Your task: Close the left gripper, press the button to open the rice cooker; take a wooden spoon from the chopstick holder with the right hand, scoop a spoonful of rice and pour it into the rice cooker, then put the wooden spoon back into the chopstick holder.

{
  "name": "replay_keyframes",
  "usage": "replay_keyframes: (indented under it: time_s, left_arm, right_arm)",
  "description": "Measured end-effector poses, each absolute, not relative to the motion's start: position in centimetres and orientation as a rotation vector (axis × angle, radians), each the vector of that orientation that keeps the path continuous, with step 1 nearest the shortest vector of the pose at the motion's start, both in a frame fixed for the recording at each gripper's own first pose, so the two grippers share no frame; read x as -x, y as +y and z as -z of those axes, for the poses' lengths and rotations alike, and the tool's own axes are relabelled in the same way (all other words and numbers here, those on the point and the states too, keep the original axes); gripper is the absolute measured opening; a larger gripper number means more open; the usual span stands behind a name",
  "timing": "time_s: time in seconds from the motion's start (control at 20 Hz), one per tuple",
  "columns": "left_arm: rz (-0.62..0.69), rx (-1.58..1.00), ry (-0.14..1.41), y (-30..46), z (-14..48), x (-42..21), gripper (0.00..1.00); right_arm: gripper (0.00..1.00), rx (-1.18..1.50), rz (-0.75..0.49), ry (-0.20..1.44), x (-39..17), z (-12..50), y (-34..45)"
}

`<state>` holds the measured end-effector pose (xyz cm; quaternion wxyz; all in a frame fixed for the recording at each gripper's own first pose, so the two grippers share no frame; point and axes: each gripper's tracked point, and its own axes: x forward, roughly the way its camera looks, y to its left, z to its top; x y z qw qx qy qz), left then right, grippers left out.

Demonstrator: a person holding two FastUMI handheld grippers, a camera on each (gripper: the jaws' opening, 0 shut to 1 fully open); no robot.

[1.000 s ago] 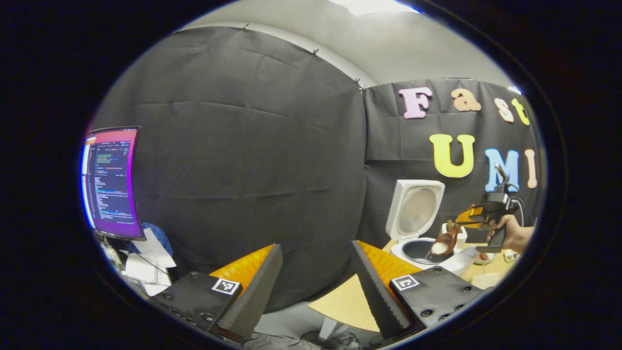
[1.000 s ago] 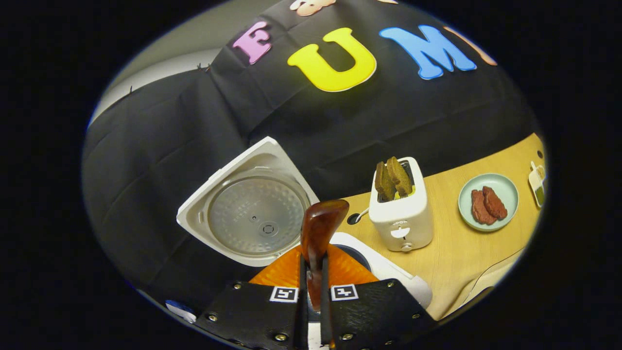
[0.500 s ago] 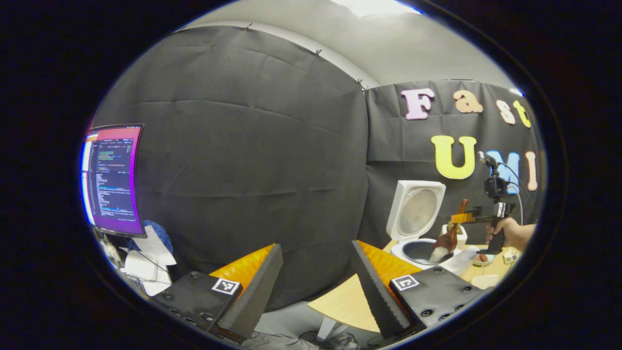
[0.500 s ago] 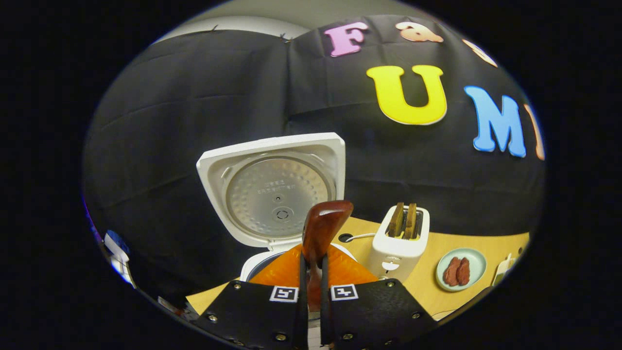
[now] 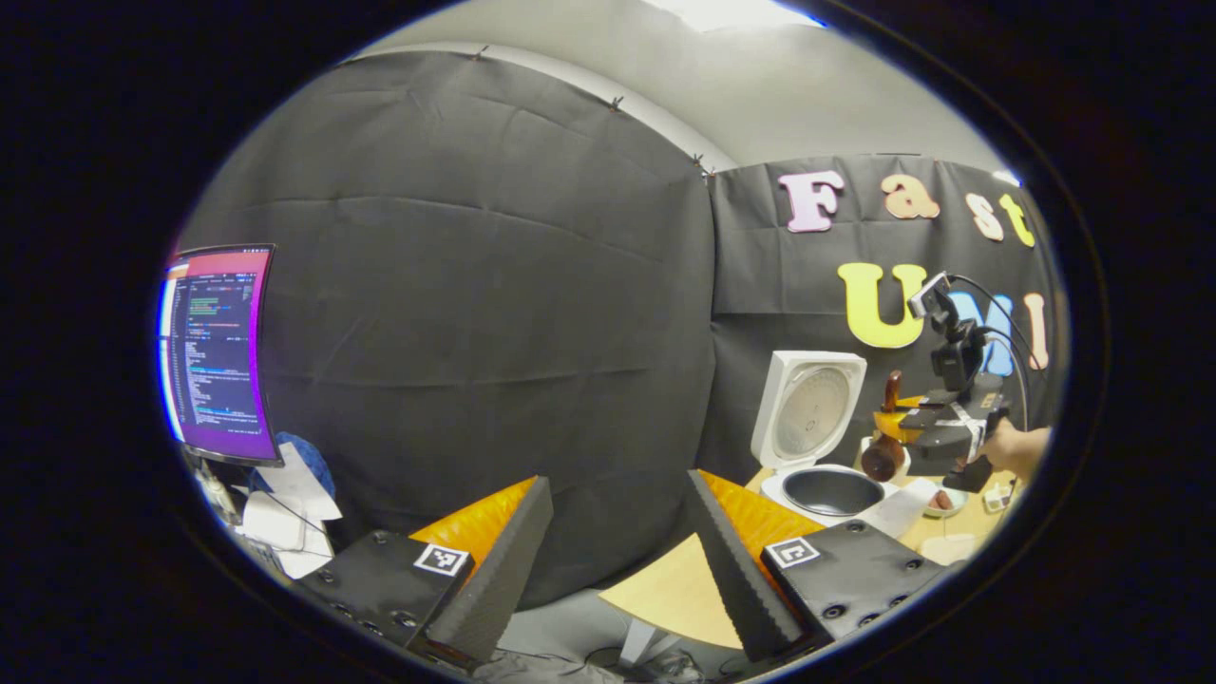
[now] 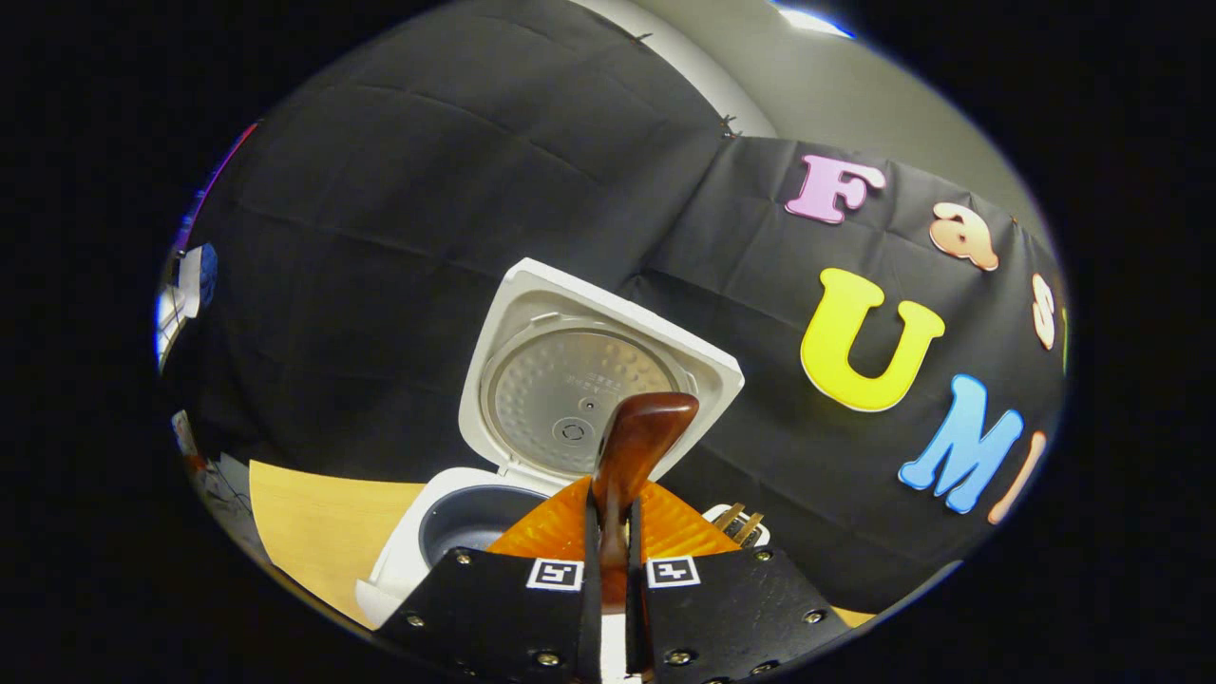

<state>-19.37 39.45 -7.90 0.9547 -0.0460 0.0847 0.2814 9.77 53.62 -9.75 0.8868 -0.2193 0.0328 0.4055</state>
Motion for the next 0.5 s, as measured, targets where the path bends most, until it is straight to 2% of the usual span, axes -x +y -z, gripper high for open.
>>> replay_keyframes:
  time_s: [0.2, 0.4, 0.45, 0.5]
  left_arm:
    - [-0.565, 0.093, 0.169, 39.5, 8.2, 19.2, 0.98]
    - [-0.542, 0.100, 0.159, 39.0, 8.0, 18.9, 0.98]
    - [-0.533, 0.101, 0.157, 38.9, 8.1, 18.8, 0.94]
    - [-0.523, 0.102, 0.156, 38.8, 8.1, 18.6, 0.97]
  right_arm:
    - [0.10, 0.388, -0.823, 0.123, -9.7, 9.7, 52.8]
    - [0.10, 0.154, -0.817, 0.240, -10.3, 8.4, 50.9]
    - [0.10, 0.095, -0.817, 0.264, -10.5, 8.1, 50.4]
    - [0.10, 0.037, -0.812, 0.285, -10.8, 7.9, 49.9]
